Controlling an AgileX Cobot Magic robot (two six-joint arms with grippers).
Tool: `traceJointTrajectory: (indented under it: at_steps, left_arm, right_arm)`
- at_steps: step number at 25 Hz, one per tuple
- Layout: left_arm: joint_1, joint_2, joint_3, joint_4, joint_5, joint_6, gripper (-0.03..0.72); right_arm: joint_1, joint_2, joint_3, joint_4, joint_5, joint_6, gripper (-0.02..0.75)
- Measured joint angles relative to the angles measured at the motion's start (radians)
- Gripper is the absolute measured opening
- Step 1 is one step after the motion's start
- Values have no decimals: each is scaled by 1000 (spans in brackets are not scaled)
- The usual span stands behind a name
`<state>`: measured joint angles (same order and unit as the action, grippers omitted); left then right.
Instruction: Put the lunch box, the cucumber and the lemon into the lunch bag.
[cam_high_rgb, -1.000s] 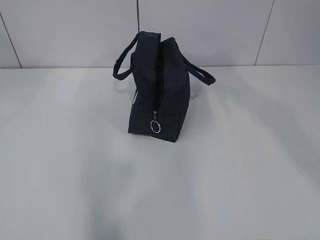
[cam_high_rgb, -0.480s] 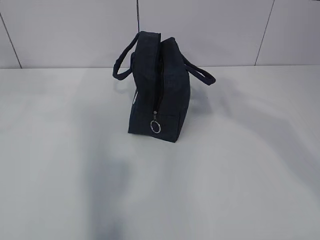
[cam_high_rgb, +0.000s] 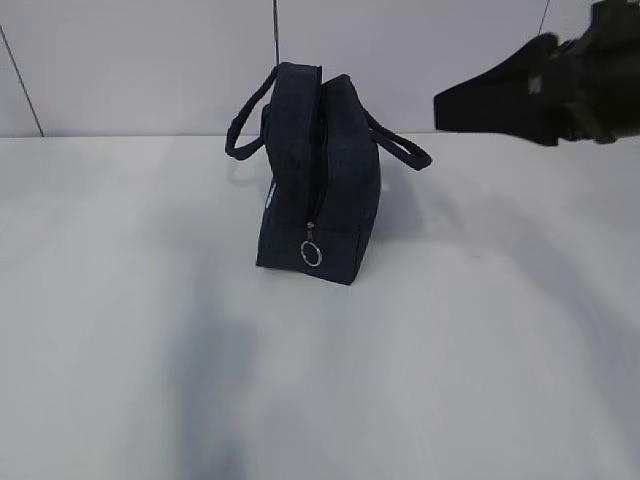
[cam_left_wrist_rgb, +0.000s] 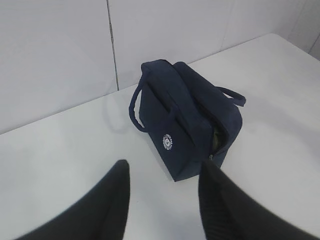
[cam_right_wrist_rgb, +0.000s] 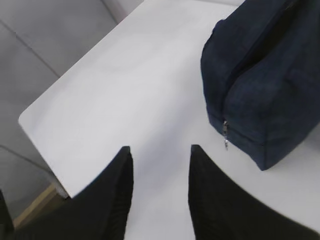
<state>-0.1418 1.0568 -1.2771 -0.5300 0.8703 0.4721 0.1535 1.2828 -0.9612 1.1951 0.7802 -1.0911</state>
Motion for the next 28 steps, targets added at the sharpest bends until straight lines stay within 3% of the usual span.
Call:
traceJointTrajectory:
  at_steps: [9,19,28]
  left_arm:
    - [0,5,0,4,2,0,310]
    - [0,32,0,15,6,0,310]
    - [0,32,0,41,6,0,310]
  right_arm:
    - [0,247,0,121,131,-256,470]
    - [0,499,0,337,287,-489,485]
    - [0,581,0,468,261,-531,486]
